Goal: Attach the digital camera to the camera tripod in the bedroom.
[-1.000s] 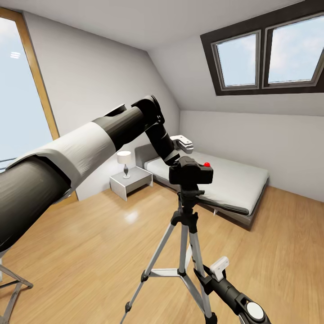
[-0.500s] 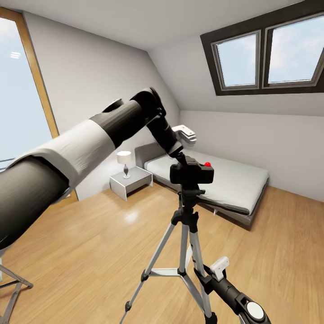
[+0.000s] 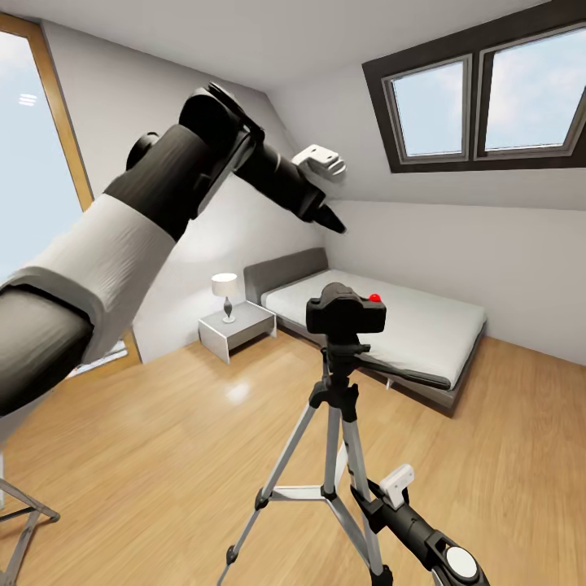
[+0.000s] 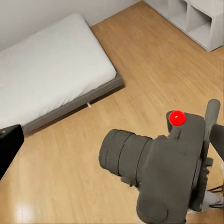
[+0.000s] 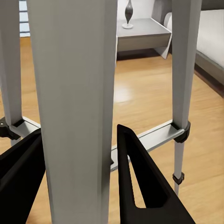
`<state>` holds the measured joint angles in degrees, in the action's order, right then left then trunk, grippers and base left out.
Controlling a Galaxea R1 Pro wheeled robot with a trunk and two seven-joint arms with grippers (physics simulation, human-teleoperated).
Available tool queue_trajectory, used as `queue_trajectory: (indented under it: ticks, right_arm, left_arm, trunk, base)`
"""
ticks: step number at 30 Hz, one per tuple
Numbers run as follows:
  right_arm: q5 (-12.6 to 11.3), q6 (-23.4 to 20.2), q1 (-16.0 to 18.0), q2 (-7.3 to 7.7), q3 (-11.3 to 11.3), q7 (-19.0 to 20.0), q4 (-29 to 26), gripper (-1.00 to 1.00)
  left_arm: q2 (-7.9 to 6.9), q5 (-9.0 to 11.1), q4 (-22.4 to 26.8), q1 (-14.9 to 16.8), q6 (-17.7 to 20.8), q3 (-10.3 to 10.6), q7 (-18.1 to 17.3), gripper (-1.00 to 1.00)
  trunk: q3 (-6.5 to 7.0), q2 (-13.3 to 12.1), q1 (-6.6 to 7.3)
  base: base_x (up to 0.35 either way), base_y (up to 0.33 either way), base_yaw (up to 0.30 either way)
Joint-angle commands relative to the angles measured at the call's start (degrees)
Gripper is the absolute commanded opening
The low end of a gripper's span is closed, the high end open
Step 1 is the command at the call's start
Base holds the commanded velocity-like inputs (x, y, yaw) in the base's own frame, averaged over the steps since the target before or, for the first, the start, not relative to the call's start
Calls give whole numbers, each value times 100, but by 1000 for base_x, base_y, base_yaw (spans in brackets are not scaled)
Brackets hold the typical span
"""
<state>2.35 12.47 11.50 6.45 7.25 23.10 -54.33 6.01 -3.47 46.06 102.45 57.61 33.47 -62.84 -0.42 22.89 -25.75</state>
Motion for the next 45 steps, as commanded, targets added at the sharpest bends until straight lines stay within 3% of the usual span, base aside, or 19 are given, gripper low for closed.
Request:
queue_trajectory:
  ticks: [1,5,8,13,14,18,24,45]
  right_arm:
    - [115,28,1,6,22,4,415,-100]
    - [115,28,1,6,22,6,415,-100]
    - [110,32,1,6,22,6,415,-100]
    - [114,37,1,6,22,8,415,-100]
    - [115,39,1,6,22,8,415,100]
    - [116,44,1,6,22,9,415,100]
    - [113,38,1,6,22,10,415,100]
    - [110,123,1,6,26,27,415,100]
  left_arm:
    - [-50,-32,50,3,42,-23,-38,100]
    - [-246,-32,226,3,46,-112,-36,100]
    - [-402,-31,365,3,48,-289,-30,100]
    - [-492,-31,415,3,53,-438,-33,100]
    - [-508,-31,419,3,54,-470,-33,100]
    - [-639,-31,440,3,57,-718,-38,100]
    - [-721,-31,451,3,57,-988,-42,100]
    - [-859,-36,248,3,49,-1035,-34,100]
  trunk:
    - [-6,3,-3]
    - [-6,3,-3]
    - [-6,3,-3]
    - [-6,3,-3]
    - [-6,3,-3]
    - [-6,3,-3]
    - [-6,3,-3]
    - [-6,3,-3]
  base:
    - [0,0,0]
    - [0,0,0]
    - [0,0,0]
    - [0,0,0]
    - [0,0,0]
    - [0,0,0]
    - [0,0,0]
    - [0,0,0]
